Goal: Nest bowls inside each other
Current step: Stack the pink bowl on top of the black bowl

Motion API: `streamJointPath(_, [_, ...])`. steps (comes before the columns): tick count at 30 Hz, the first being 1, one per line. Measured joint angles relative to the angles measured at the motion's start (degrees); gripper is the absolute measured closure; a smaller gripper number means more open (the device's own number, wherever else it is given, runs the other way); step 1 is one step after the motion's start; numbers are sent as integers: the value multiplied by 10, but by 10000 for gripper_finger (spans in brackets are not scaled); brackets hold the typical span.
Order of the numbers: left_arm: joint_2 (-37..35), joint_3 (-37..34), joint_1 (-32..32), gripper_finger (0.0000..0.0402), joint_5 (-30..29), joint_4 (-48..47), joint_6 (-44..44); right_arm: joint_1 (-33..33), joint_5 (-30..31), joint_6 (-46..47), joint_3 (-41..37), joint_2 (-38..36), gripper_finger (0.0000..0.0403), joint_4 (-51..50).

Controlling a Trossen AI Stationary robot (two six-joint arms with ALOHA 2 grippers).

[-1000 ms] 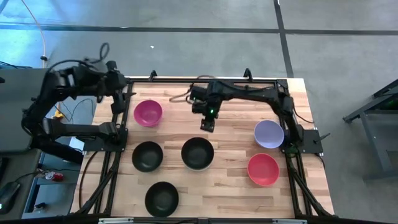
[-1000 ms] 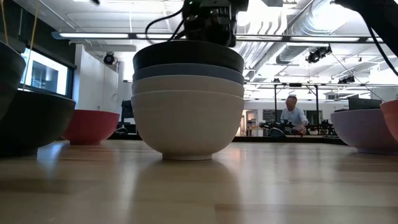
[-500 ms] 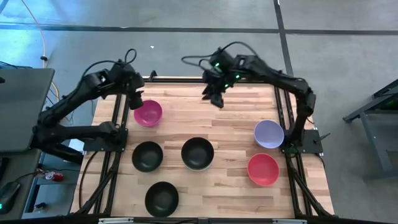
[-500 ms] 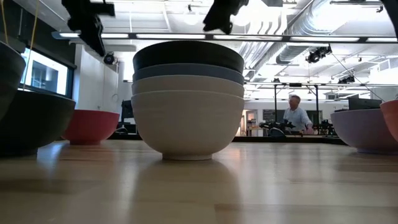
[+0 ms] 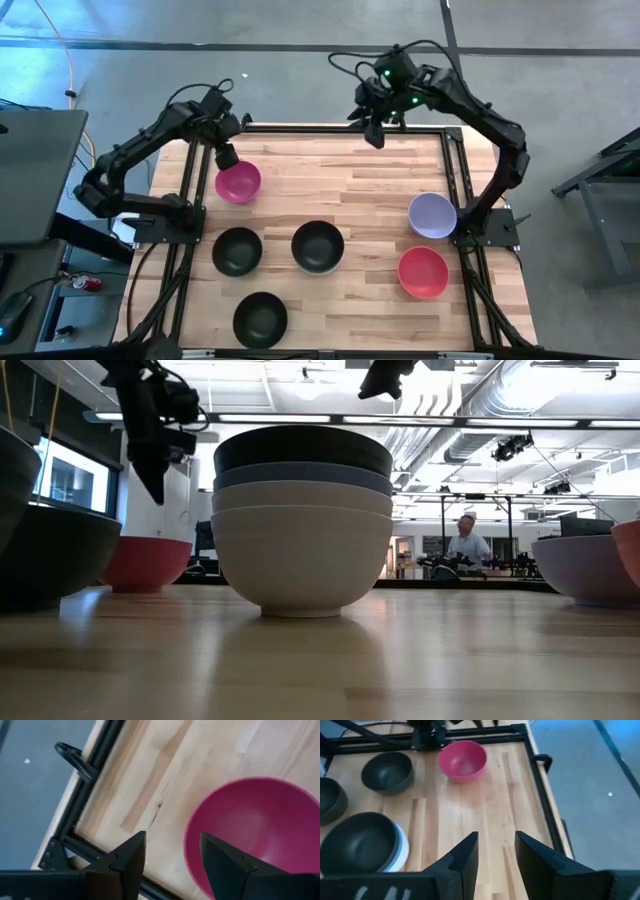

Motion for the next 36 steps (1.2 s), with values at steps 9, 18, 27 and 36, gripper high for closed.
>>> streamJointPath(9, [67,0,8,231,30,-21,-14,-21,-3,-17,0,2,284,1])
streamJointPath(18, [126,0,10,231,23,-22,-10,-21,-4,-32,0,2,284,9])
streamJointPath(27, [160,0,10,231,21,-20,-14,-21,-4,-32,0,2,284,9])
streamJointPath(36, [164,0,10,231,24,-20,-20,-21,-4,-32,0,2,284,9])
